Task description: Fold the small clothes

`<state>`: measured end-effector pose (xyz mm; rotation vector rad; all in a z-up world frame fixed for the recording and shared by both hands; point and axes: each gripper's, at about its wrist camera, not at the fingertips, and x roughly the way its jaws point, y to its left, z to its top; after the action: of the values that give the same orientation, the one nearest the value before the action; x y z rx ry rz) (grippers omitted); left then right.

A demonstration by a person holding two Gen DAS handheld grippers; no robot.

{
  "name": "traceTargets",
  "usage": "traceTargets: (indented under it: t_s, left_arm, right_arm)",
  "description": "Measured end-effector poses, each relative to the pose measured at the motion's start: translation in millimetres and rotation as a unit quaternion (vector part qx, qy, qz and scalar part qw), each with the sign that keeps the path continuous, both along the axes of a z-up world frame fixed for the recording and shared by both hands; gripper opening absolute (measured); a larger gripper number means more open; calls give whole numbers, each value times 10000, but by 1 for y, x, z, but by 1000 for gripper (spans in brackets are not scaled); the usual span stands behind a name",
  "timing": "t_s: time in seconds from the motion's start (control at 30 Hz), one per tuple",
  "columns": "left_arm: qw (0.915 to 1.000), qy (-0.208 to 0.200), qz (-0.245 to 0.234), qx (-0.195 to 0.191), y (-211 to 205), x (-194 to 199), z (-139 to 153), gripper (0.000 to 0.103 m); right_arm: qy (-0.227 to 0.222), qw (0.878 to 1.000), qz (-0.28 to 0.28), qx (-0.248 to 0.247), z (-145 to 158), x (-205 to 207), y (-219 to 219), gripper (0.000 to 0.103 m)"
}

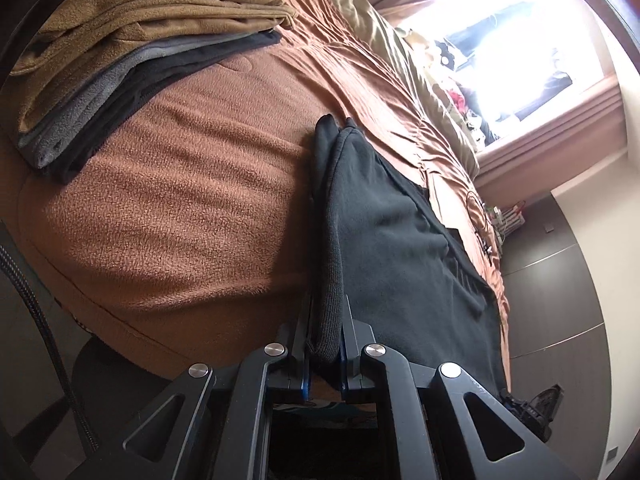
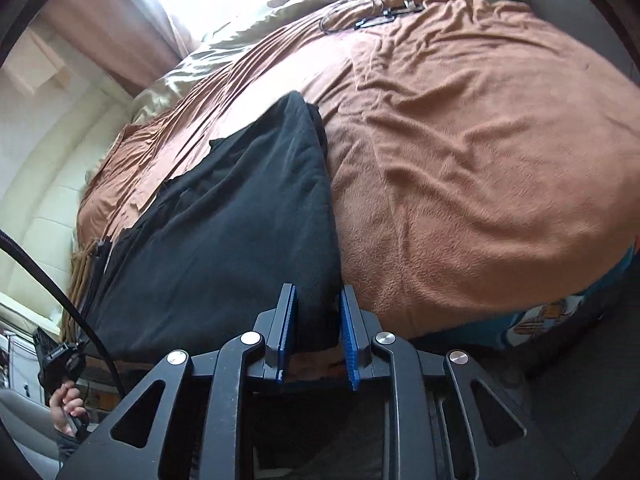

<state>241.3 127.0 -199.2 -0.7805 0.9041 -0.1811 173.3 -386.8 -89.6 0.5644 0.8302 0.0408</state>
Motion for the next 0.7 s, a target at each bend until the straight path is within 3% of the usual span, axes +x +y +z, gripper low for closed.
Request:
traceTargets:
  t_s: [0.4,0.7]
  left_arm:
    - [9995,-39,-261,187,3,-2,-21,11]
    - [9986,-165,-487,128,6,1,-27,12]
  right_arm:
    - [0,9977,262,-626,39,-3,34,19]
    - [142,9900,980,-1008,44,40,131,19]
